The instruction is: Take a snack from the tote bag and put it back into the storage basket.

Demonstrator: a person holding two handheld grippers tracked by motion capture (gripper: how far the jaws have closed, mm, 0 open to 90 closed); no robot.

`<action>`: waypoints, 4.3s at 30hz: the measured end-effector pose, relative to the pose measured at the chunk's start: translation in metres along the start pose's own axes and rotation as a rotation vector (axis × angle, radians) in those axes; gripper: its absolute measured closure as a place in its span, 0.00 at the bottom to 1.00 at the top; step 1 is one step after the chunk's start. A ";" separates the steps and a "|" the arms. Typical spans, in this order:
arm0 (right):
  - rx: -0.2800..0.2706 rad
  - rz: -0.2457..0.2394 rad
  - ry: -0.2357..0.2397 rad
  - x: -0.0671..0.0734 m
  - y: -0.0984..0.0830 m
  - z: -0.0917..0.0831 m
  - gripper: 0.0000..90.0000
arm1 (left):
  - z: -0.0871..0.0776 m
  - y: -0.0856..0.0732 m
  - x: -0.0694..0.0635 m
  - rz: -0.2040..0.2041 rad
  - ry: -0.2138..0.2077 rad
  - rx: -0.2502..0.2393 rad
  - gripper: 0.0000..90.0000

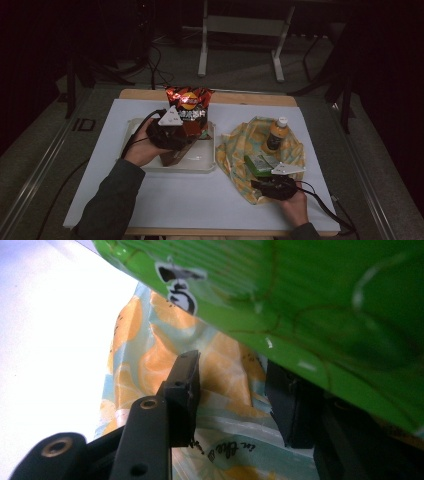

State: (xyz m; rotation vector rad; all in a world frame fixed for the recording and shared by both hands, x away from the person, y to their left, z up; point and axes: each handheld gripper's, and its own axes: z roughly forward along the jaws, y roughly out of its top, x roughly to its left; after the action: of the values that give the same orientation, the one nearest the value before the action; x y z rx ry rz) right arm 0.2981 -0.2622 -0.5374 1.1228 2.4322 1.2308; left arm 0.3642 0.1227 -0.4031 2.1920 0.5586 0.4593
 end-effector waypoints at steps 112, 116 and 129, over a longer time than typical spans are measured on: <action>0.008 -0.008 0.011 0.000 -0.001 0.000 0.62 | 0.078 -0.015 -0.048 -0.067 -0.107 0.064 0.34; 0.008 -0.010 0.011 0.000 -0.001 0.000 0.62 | 0.079 -0.013 -0.051 -0.064 -0.104 0.060 0.35; 0.007 -0.011 0.010 0.000 -0.001 0.000 0.62 | 0.082 -0.005 -0.065 -0.043 -0.090 0.030 0.36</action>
State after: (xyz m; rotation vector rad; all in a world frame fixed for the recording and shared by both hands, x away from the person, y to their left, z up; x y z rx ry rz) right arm 0.2981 -0.2624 -0.5382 1.1061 2.4487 1.2285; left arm 0.3499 0.0398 -0.4654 2.2130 0.5655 0.3294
